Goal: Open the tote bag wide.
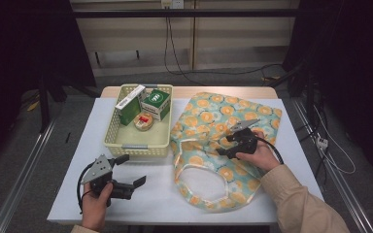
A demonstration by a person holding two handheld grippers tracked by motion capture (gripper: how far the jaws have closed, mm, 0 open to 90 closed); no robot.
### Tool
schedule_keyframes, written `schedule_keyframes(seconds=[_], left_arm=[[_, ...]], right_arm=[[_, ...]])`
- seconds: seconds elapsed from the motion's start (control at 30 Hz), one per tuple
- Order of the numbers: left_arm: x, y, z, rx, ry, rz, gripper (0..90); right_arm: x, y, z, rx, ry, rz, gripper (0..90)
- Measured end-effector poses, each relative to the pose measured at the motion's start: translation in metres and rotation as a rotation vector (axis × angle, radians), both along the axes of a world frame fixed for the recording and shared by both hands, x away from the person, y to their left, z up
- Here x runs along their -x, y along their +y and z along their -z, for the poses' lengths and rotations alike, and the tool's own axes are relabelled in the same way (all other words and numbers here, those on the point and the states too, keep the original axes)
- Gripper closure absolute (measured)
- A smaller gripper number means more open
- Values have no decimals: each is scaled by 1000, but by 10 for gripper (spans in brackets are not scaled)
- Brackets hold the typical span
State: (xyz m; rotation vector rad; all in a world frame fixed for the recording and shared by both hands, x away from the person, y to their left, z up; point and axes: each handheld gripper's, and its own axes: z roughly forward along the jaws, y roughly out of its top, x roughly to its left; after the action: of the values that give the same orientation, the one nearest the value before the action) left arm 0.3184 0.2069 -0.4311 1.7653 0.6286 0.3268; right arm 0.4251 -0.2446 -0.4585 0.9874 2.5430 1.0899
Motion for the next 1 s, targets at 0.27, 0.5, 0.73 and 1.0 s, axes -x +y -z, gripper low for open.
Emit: schedule_keyframes(seconds=[0.27,0.5,0.73,1.0], left_arm=[[1,-2,-1,-5,-5,4,23],[0,-1,0,-2,-5,3,23],[-1,-1,0,-4,-4,1,23],[-1,-3,0,-6,0,5,23]], right_arm=[[8,8,3,55,-19,-24,174],[-12,-14,5,43,-29,120,220],[-20,-25,4,25,-41,149,447],[-23,-27,2,28,-26,152,722]])
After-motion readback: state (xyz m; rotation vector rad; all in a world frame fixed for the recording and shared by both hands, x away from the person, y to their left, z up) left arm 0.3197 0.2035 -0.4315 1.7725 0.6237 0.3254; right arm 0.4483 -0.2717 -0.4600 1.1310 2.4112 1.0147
